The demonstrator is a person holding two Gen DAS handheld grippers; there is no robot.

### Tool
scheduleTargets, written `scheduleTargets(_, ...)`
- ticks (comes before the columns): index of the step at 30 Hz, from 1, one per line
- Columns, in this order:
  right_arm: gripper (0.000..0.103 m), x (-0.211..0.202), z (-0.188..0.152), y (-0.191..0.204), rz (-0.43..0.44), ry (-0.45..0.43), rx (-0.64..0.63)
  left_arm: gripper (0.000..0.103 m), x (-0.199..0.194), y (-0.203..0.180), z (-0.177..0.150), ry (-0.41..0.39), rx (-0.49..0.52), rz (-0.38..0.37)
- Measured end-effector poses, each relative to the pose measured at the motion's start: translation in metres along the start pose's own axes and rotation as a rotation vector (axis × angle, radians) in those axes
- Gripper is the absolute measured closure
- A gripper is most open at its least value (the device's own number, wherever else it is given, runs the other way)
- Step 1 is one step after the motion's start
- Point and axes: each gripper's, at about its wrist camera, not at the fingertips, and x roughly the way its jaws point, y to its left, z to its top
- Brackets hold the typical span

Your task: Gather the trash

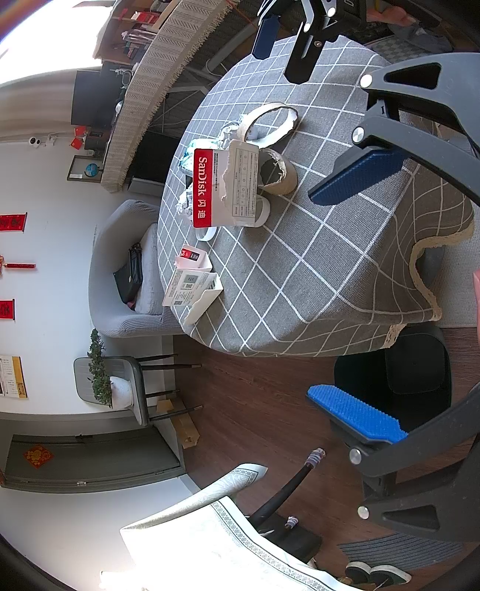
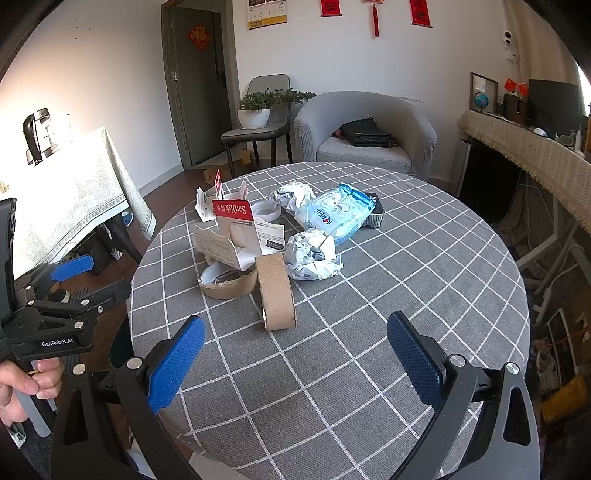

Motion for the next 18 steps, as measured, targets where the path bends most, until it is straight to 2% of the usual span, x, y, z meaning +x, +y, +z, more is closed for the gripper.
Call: scheduleTargets(18,0.003,0.0002,-0.0004,0.0,-0.002,0.002,-0.003,0.003,0.0006,0.0014,-0.0004,0.006,-0.009,-0.012)
